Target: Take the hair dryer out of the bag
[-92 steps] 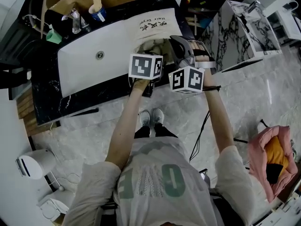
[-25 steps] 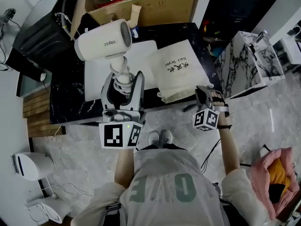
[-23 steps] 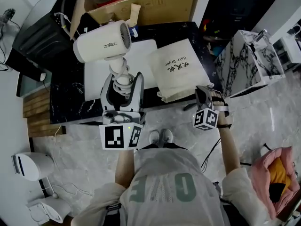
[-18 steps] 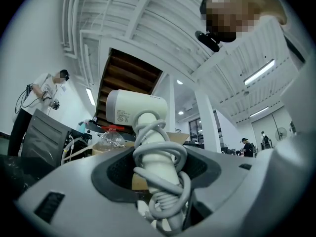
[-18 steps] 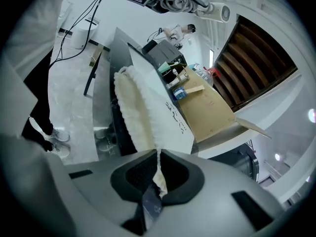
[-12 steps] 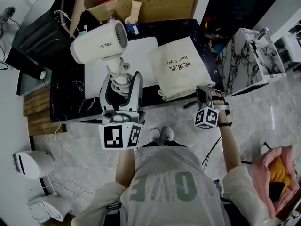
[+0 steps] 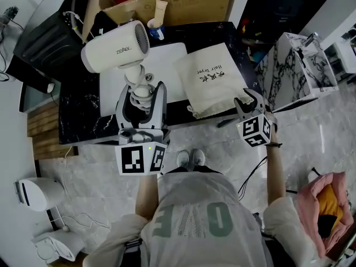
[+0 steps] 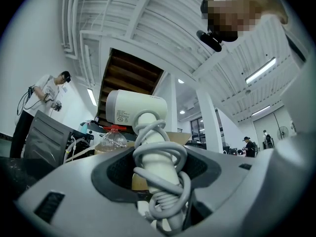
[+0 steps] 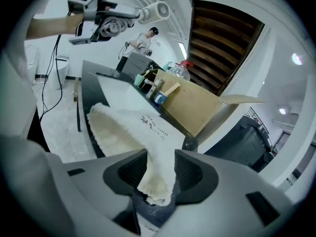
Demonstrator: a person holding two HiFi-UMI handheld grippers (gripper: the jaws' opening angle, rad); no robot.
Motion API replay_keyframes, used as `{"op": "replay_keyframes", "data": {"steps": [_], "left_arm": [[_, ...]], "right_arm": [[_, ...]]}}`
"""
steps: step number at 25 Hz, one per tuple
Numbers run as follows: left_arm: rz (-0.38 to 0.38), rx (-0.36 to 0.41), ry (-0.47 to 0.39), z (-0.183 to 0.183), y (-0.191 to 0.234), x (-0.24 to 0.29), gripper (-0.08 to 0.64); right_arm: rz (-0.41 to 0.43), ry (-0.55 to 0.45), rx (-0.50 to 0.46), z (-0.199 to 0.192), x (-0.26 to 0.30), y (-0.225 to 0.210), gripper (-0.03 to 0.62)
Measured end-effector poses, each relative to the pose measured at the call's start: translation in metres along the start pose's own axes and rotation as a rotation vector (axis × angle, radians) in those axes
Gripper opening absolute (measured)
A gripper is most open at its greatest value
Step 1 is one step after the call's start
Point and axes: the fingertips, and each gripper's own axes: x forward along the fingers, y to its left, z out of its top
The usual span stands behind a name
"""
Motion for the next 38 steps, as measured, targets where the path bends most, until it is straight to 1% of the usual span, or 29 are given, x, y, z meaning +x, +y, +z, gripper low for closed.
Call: {"op": "replay_keyframes", "data": {"steps": [3, 5, 7, 9, 13, 15, 17, 19, 20, 21, 22, 25, 28, 32, 38], "left_arm": [[-0.001, -0.002, -0.005, 0.003, 0.001, 0.001, 0.281], [0.000, -0.001, -0.005, 0.004, 0.001, 0.001, 0.281], [0.000, -0.001, -0.007, 0.005, 0.002, 0.001, 0.281], [0.002, 0.001, -0.012, 0.007, 0.003, 0.001, 0.281], [0.009, 0.010, -0.026, 0.011, 0.005, -0.001, 0.281], [0.014, 0.018, -0.033, 0.013, 0.004, -0.002, 0.282], [0.018, 0.023, -0.036, 0.013, 0.003, -0.003, 0.281], [0.018, 0.028, -0.032, 0.012, 0.000, -0.003, 0.281], [0.017, 0.030, -0.029, 0.012, -0.001, -0.005, 0.281], [0.016, 0.032, -0.027, 0.011, -0.002, -0.006, 0.281], [0.015, 0.033, -0.026, 0.010, -0.004, -0.008, 0.281], [0.011, 0.030, -0.014, 0.003, -0.007, -0.014, 0.281], [0.012, 0.024, 0.007, -0.005, -0.008, -0.019, 0.281], [0.017, 0.002, 0.024, -0.012, -0.006, -0.021, 0.281], [0.026, 0.006, 0.026, -0.012, -0.003, -0.024, 0.281]], "right_arm": [[-0.009, -0.035, 0.021, 0.020, -0.010, -0.019, 0.194], [0.009, -0.052, 0.022, 0.033, -0.017, -0.027, 0.245], [0.012, -0.091, 0.044, 0.046, -0.026, -0.038, 0.256], [-0.029, -0.161, 0.087, 0.065, -0.038, -0.054, 0.256], [-0.176, -0.327, 0.169, 0.111, -0.063, -0.082, 0.255], [-0.247, -0.419, 0.273, 0.131, -0.071, -0.086, 0.255], [-0.290, -0.514, 0.422, 0.146, -0.077, -0.084, 0.242], [-0.296, -0.599, 0.565, 0.159, -0.081, -0.075, 0.180], [-0.293, -0.633, 0.616, 0.165, -0.084, -0.069, 0.142], [-0.288, -0.660, 0.648, 0.171, -0.086, -0.062, 0.099], [-0.283, -0.679, 0.666, 0.176, -0.088, -0.055, 0.082], [-0.267, -0.699, 0.673, 0.188, -0.088, -0.035, 0.055], [-0.250, -0.689, 0.626, 0.198, -0.086, -0.019, 0.038], [-0.219, -0.680, 0.610, 0.202, -0.082, -0.007, 0.037], [-0.194, -0.669, 0.608, 0.201, -0.079, -0.001, 0.037]]}}
